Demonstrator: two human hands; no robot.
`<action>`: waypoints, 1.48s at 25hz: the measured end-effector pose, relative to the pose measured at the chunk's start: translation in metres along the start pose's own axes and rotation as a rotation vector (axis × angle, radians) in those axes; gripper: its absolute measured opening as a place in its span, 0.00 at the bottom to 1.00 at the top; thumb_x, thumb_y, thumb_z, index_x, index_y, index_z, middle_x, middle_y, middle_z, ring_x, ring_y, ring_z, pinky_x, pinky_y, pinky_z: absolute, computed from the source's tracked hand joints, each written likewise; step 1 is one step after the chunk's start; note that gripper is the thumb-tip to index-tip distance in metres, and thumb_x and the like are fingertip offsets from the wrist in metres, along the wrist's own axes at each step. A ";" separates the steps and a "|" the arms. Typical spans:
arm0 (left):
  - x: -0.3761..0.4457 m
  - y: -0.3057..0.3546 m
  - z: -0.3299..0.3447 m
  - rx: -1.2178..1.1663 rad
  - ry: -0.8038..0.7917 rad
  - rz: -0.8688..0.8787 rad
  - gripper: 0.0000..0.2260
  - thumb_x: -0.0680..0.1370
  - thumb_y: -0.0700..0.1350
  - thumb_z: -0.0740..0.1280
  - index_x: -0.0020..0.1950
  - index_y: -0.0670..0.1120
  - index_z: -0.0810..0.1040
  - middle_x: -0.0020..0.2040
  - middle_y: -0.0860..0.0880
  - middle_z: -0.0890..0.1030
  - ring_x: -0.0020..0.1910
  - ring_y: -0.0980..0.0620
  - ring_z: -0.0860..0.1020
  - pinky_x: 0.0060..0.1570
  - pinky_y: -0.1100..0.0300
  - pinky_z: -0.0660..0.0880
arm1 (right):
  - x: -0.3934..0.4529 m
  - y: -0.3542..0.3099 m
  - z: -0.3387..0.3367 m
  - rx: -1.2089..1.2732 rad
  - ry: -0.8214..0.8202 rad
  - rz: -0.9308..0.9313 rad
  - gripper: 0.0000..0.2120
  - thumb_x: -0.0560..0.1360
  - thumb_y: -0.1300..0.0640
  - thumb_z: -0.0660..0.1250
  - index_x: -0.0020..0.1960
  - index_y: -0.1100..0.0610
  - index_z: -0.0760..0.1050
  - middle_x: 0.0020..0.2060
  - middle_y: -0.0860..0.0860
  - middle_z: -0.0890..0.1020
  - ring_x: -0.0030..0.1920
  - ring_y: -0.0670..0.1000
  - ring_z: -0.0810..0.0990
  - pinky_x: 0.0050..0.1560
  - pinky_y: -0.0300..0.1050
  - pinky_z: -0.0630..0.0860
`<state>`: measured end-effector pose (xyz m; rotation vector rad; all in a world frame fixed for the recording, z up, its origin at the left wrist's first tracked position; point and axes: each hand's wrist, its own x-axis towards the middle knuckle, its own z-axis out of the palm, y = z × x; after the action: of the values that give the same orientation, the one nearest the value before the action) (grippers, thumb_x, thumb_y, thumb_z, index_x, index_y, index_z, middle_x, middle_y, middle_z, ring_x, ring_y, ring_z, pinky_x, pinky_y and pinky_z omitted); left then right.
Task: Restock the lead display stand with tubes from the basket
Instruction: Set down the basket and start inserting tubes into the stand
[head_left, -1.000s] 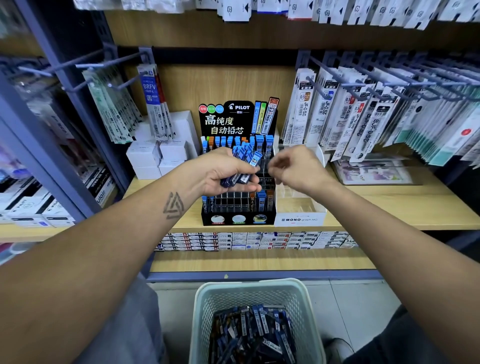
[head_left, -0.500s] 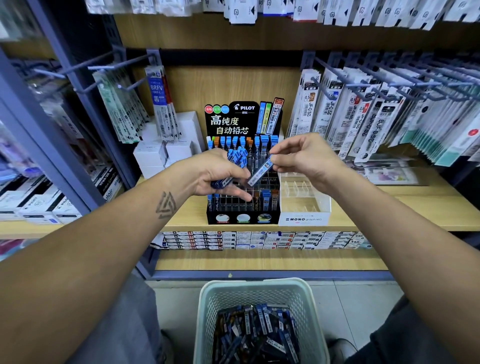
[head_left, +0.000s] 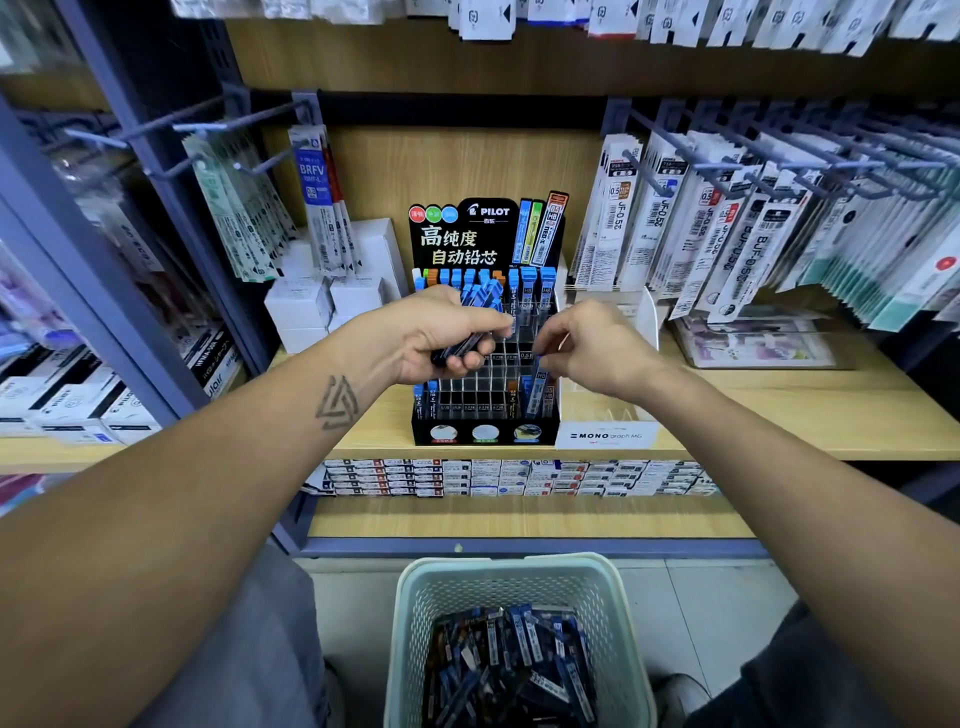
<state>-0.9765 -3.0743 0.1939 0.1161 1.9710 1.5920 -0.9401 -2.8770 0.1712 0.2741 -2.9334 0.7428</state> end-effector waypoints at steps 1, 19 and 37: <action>0.000 0.000 0.000 0.007 -0.002 0.001 0.07 0.79 0.43 0.70 0.50 0.38 0.80 0.29 0.47 0.74 0.24 0.54 0.69 0.17 0.66 0.61 | -0.001 -0.001 0.003 -0.034 -0.010 -0.017 0.06 0.73 0.61 0.75 0.49 0.54 0.85 0.38 0.45 0.81 0.41 0.46 0.79 0.47 0.38 0.74; -0.004 0.000 0.008 -0.067 -0.022 -0.021 0.12 0.82 0.41 0.65 0.60 0.34 0.77 0.36 0.41 0.80 0.27 0.52 0.74 0.20 0.66 0.68 | -0.008 -0.004 0.012 -0.255 -0.171 -0.019 0.14 0.74 0.63 0.66 0.52 0.48 0.85 0.51 0.49 0.85 0.51 0.52 0.82 0.53 0.50 0.81; -0.010 -0.006 0.005 -0.072 -0.150 -0.116 0.11 0.83 0.40 0.64 0.61 0.33 0.75 0.53 0.29 0.82 0.46 0.35 0.85 0.39 0.52 0.84 | -0.001 -0.010 -0.010 1.027 0.067 0.322 0.05 0.73 0.72 0.72 0.47 0.65 0.82 0.33 0.57 0.84 0.32 0.51 0.82 0.36 0.40 0.82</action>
<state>-0.9638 -3.0762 0.1918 0.0885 1.7725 1.5317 -0.9368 -2.8810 0.1845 -0.1671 -2.2718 2.1815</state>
